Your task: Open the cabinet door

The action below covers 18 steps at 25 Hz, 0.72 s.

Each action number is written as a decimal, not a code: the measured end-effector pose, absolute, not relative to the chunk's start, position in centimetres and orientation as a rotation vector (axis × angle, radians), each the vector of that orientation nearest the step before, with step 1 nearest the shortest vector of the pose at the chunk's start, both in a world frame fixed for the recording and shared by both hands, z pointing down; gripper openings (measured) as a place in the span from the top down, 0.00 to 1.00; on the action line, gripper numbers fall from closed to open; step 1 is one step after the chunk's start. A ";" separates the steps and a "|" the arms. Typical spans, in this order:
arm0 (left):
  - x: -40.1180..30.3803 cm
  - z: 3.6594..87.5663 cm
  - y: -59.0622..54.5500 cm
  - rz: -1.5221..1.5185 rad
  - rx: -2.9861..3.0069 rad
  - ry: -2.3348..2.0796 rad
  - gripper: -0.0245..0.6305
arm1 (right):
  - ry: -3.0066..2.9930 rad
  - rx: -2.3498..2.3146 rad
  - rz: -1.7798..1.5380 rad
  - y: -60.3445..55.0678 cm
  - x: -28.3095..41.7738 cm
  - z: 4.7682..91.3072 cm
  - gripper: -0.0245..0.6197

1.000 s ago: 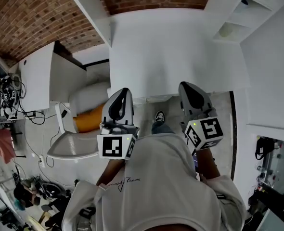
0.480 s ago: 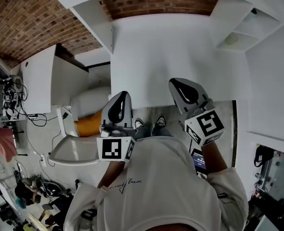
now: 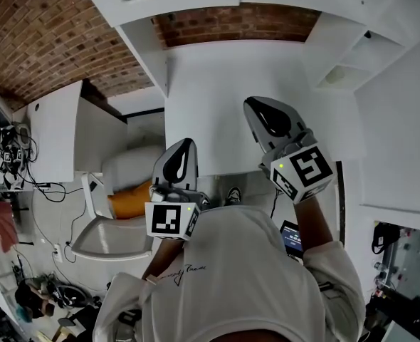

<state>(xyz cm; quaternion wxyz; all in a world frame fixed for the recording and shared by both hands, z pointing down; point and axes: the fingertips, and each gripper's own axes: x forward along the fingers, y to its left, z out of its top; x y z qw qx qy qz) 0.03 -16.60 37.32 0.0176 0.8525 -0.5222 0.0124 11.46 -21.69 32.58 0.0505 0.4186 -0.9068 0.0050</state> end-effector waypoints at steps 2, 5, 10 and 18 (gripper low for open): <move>-0.2 37.3 -16.8 0.034 2.652 -1.617 0.94 | -2.758 1.280 -0.001 -22.5 11.1 32.0 0.92; -0.4 37.3 -17.1 0.024 2.663 -1.605 0.94 | -2.752 1.303 -0.021 -23.8 11.0 31.2 0.92; -0.6 37.2 -17.2 0.017 2.670 -1.593 0.94 | -2.741 1.325 -0.056 -26.1 11.1 29.7 0.92; -1.7 37.3 -17.6 0.013 2.648 -1.623 0.94 | -2.762 1.350 -0.067 -29.4 10.9 28.3 0.74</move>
